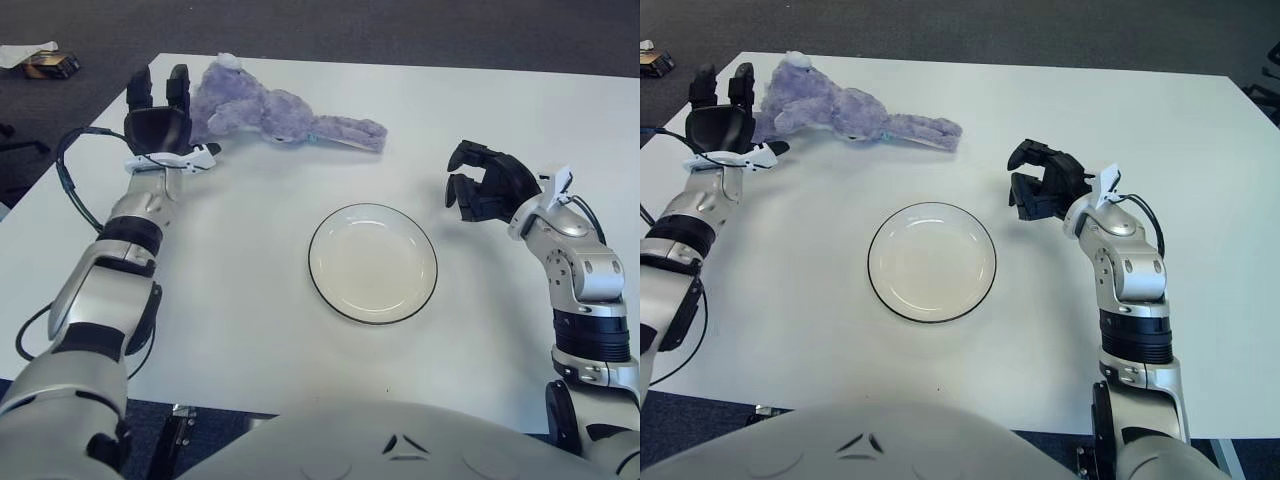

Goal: Put the doll into the plate.

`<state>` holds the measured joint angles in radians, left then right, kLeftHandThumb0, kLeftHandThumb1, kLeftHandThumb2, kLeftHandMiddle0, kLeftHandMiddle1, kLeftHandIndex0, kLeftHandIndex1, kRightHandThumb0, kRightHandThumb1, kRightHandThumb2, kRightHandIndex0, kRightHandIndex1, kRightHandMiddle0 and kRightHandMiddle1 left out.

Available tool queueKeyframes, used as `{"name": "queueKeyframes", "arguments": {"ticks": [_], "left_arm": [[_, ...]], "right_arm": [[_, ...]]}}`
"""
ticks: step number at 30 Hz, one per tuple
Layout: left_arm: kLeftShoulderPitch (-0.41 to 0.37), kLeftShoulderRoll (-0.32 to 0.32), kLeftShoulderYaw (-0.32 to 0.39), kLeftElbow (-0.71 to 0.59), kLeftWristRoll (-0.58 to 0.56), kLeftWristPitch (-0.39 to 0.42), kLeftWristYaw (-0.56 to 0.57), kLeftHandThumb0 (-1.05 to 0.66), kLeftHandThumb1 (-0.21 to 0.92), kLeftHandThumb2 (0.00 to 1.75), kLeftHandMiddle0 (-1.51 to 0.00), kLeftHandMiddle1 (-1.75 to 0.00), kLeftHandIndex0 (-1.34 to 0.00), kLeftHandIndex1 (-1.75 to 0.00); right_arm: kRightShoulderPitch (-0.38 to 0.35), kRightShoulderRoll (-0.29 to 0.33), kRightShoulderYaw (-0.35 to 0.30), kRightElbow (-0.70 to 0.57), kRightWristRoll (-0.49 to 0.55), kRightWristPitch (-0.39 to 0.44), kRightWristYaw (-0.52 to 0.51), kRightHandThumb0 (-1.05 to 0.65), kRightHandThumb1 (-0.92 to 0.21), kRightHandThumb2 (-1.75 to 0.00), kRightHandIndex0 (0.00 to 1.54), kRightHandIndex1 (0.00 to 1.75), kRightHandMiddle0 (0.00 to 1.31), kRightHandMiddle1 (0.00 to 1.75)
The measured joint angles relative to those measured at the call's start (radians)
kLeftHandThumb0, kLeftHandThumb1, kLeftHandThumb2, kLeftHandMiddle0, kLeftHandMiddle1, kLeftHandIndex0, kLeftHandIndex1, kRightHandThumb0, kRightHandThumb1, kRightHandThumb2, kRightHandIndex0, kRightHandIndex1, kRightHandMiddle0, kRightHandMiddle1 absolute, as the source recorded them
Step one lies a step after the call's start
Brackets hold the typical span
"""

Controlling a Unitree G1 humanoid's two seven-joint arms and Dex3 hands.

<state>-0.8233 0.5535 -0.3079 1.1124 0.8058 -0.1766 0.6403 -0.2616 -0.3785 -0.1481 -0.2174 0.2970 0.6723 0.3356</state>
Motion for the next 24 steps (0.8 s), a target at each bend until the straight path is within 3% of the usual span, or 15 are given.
{"name": "queueKeyframes", "arguments": {"ticks": [9, 24], "left_arm": [[-0.043, 0.000, -0.024, 0.069, -0.029, -0.082, 0.005, -1.05, 0.77, 0.35, -0.02, -0.12, 0.00, -0.07], [-0.072, -0.014, -0.051, 0.116, -0.059, -0.113, -0.017, -1.04, 0.73, 0.32, 0.00, 0.00, 0.00, 0.00]], "right_arm": [[0.000, 0.000, -0.002, -0.001, 0.005, 0.001, 0.001, -0.01, -0.12, -1.56, 0.78, 1.75, 0.51, 1.74], [0.000, 0.000, -0.012, -0.011, 0.031, 0.018, 0.016, -0.01, -0.18, -1.49, 0.73, 1.74, 0.46, 1.75]]}}
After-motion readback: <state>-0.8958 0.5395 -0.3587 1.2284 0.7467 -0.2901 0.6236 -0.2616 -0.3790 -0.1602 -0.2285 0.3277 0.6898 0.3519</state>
